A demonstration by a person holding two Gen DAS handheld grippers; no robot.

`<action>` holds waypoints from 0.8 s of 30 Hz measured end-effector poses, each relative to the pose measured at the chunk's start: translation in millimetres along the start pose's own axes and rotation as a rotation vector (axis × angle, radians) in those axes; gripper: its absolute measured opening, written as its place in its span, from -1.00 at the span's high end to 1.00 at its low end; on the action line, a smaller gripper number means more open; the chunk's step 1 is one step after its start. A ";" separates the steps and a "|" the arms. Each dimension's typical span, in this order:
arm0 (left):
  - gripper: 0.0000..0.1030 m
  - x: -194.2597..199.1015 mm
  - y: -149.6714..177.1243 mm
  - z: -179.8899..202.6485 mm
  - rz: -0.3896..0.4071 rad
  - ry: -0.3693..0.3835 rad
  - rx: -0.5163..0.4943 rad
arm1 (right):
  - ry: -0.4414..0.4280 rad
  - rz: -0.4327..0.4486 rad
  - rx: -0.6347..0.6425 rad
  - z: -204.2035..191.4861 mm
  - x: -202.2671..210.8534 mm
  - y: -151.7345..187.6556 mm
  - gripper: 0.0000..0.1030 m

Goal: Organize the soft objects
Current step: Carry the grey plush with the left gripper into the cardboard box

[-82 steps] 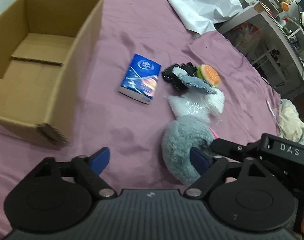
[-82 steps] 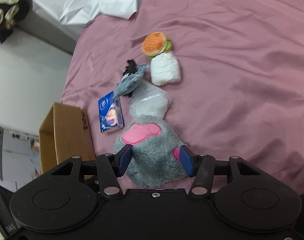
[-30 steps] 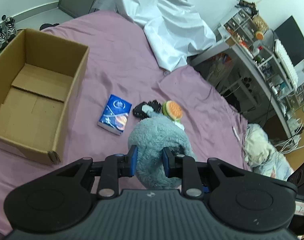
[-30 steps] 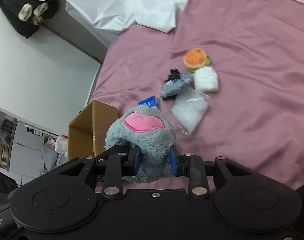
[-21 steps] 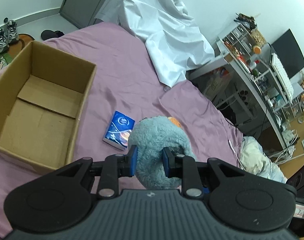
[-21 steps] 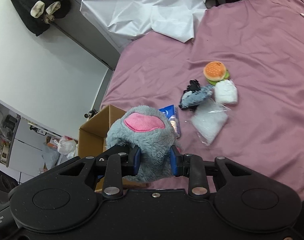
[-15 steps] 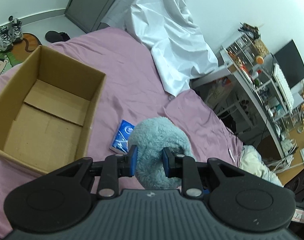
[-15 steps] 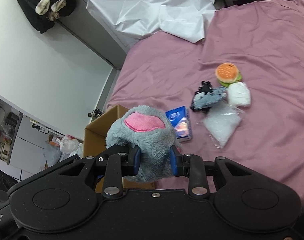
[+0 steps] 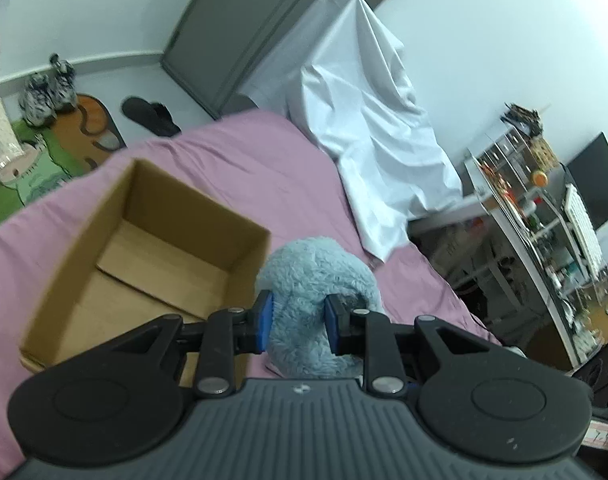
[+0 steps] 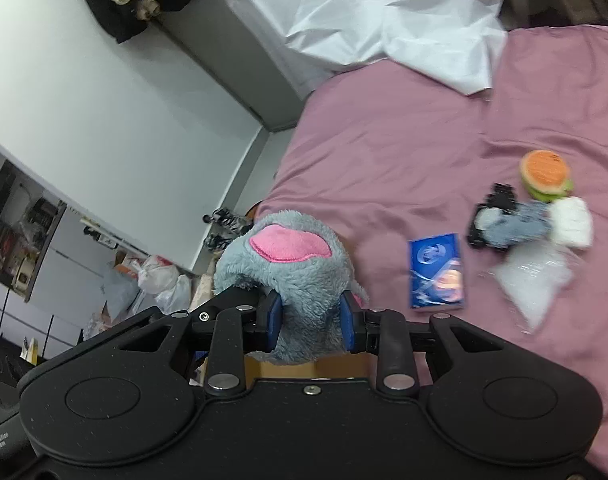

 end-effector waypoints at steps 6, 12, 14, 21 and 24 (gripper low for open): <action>0.52 1.4 -16.7 -20.8 0.038 -0.032 0.040 | -0.031 -0.022 0.023 -23.1 -22.5 -5.1 0.43; 0.51 -0.2 -27.0 -48.2 0.059 -0.078 0.091 | -0.048 -0.064 0.021 -38.7 -49.4 -5.2 0.43; 0.51 -1.1 -28.5 -57.7 0.062 -0.093 0.111 | -0.051 -0.080 0.025 -43.7 -59.3 -3.4 0.43; 0.51 -6.1 -36.5 -84.6 0.078 -0.142 0.164 | -0.053 -0.112 0.045 -59.5 -87.2 0.9 0.43; 0.51 -9.7 -39.1 -92.5 0.078 -0.157 0.183 | -0.034 -0.116 0.073 -64.0 -95.4 1.4 0.43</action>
Point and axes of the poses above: each gripper's, at about its wrist camera, not at the fingertips, and x roughly against the way its jaws point, z to its right, y to its underside, the point moved 6 cm from there along -x, roughly the way its jaws point, and after that the axes turned 8 degrees about y, right-handed, at the moved point
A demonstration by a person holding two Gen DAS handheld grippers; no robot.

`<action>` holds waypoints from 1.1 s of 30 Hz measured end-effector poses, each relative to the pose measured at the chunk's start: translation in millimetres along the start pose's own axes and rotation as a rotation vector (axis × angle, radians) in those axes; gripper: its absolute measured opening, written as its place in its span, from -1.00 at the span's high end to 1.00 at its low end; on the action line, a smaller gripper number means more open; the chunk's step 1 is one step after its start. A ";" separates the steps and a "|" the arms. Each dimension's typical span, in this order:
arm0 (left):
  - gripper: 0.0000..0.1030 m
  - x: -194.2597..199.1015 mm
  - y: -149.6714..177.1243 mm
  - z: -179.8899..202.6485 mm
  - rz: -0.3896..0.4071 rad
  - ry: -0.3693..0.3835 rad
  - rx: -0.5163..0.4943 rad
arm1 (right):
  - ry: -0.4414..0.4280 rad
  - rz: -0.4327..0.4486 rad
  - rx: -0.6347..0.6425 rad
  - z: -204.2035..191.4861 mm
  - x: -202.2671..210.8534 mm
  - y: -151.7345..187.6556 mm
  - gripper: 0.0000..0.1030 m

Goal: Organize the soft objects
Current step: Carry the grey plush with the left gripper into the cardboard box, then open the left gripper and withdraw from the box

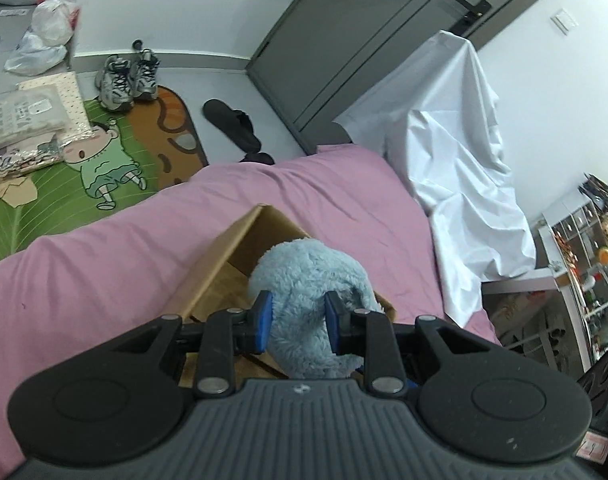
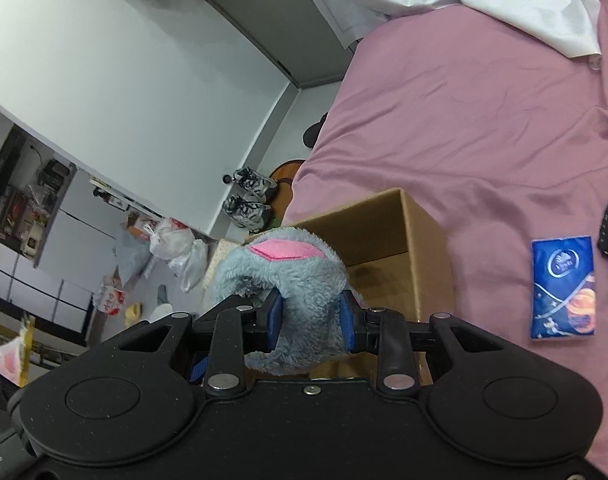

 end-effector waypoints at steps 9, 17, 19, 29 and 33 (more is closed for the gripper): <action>0.44 -9.7 -3.8 -8.3 0.010 -0.051 0.011 | 0.033 -0.034 0.002 -0.5 -14.9 -0.3 0.23; -0.30 4.8 -8.4 4.7 0.062 -0.115 -0.036 | 0.044 -0.022 -0.016 13.3 3.4 -7.0 -0.21; -0.43 7.4 -9.3 5.5 0.067 -0.142 -0.036 | 0.037 -0.021 -0.017 18.2 10.7 -7.5 -0.24; -0.66 22.0 -7.6 13.3 0.116 -0.212 -0.055 | 0.037 0.016 0.035 26.4 46.0 -6.3 -0.66; -0.80 28.7 -2.8 22.5 0.147 -0.219 -0.095 | 0.020 0.011 -0.004 41.5 60.6 -1.2 -0.73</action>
Point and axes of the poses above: each gripper's, at about its wrist camera, not at the fingertips, and x roughly against the way its jaws point, z to its right, y to its underside, the point moved 6 cm from there along -x, roughly the way its jaws point, and after that the axes turned 8 degrees about y, right-handed, at the moved point
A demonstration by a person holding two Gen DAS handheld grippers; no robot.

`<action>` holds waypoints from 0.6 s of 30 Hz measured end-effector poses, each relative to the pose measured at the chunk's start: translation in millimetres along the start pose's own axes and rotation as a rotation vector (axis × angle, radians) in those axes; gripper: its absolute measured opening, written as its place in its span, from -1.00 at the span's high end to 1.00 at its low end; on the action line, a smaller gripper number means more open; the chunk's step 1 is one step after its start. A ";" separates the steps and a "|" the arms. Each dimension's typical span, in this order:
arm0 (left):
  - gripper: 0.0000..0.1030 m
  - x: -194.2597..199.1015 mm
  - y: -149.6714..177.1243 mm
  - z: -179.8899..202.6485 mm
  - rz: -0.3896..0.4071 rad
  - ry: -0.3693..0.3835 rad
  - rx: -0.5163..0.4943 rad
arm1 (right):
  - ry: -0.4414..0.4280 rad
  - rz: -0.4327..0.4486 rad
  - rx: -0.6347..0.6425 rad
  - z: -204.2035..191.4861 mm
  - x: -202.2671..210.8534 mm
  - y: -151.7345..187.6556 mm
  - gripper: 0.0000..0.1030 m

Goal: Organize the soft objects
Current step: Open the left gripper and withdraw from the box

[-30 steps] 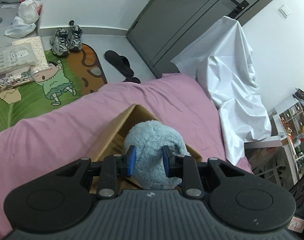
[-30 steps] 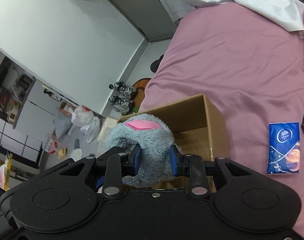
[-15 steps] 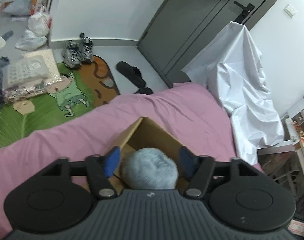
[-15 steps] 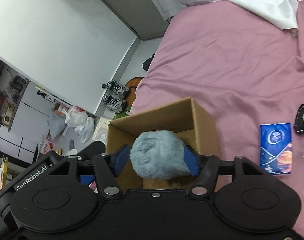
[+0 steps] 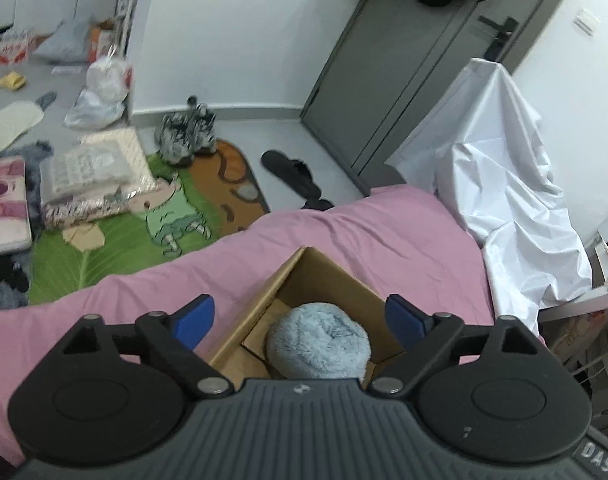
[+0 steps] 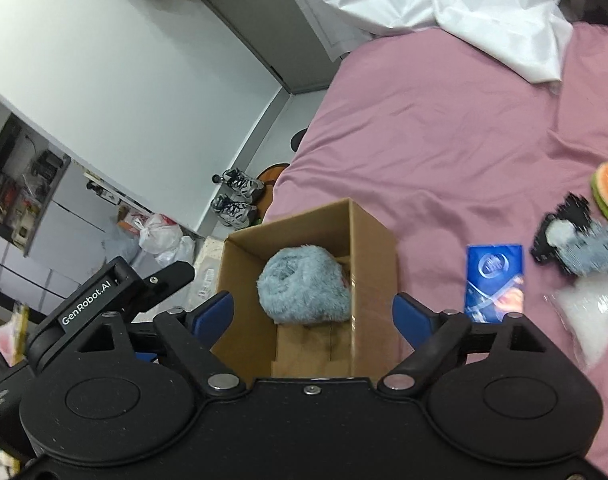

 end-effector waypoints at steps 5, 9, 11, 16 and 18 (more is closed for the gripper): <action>-0.87 4.5 13.1 23.7 -0.036 0.029 -0.109 | 0.052 0.035 0.007 20.3 17.5 4.5 -0.81; -0.98 8.9 24.1 40.1 -0.055 0.016 -0.171 | 0.066 0.054 -0.005 39.5 33.7 8.7 -0.87; -0.98 9.3 30.1 49.5 -0.084 0.020 -0.199 | 0.074 0.069 -0.008 49.7 42.2 9.5 -0.88; -0.99 13.9 43.8 68.7 -0.118 0.039 -0.261 | 0.091 0.085 -0.032 77.4 60.0 11.9 -0.88; -0.99 14.9 49.2 75.2 -0.135 0.045 -0.274 | 0.100 0.093 -0.044 88.8 66.2 12.5 -0.88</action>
Point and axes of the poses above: each gripper's, at about its wrist camera, not at the fingertips, and x roughly against the way its jaws point, z to its right, y to its underside, the point moved 6 cm from there along -x, roughly the way its jaws point, and after that the axes turned 8 degrees about y, right-handed, at the moved point
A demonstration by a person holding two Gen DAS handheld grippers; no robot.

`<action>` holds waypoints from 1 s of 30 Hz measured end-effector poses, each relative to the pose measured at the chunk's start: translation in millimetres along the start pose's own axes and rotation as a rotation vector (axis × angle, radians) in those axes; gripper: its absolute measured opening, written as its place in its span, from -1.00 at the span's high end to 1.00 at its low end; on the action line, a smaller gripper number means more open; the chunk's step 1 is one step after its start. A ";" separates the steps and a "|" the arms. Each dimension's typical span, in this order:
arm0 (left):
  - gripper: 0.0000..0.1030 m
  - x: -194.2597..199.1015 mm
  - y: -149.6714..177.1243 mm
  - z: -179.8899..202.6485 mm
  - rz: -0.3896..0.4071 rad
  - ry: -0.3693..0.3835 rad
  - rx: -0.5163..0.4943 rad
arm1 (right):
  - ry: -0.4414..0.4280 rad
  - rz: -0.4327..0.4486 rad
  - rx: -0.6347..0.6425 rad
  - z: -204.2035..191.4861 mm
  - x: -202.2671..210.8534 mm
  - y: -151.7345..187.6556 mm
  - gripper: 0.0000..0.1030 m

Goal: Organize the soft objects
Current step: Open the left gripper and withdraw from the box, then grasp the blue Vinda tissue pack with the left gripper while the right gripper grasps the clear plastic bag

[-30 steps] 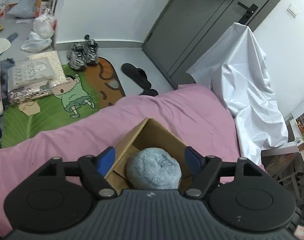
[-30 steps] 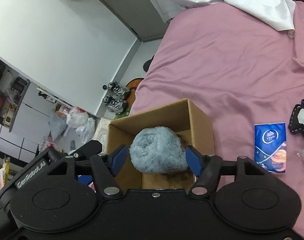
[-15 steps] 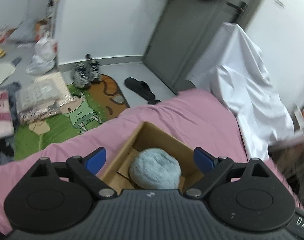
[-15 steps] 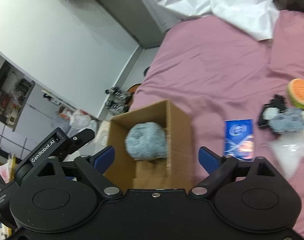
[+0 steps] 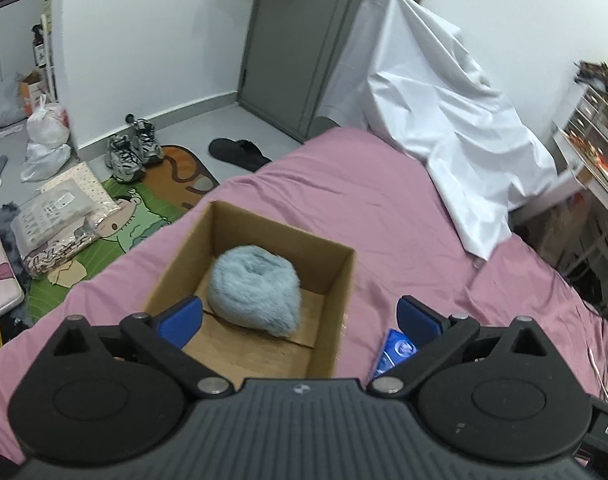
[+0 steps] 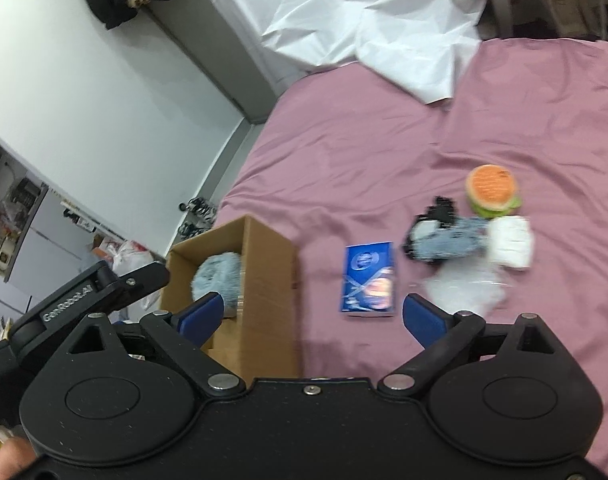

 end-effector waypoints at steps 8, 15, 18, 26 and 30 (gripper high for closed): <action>-0.99 -1.8 10.9 25.2 -0.050 0.017 -0.031 | 0.015 0.021 -0.070 41.4 14.5 -2.9 -0.88; -0.99 -11.0 22.3 48.7 -0.094 0.018 -0.095 | 0.045 0.027 -0.147 69.2 12.8 -1.7 -0.92; -0.99 -18.2 28.1 55.5 -0.117 0.019 -0.110 | 0.071 0.029 -0.165 78.5 7.6 -0.1 -0.92; -0.99 -41.9 40.5 76.9 -0.174 0.033 -0.170 | 0.110 0.013 -0.239 105.7 -6.4 8.7 -0.91; -0.99 -55.4 45.9 87.6 -0.198 0.045 -0.191 | 0.103 0.027 -0.299 118.7 -8.6 8.3 -0.91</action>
Point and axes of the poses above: each gripper's, at about its wrist camera, not at the fingertips, and x roughly against the way its jaws point, z to its right, y to its underside, the point moved 6 cm from there along -x, roughly the way its jaws point, and after that the axes turned 8 degrees about y, right-handed, at the moved point
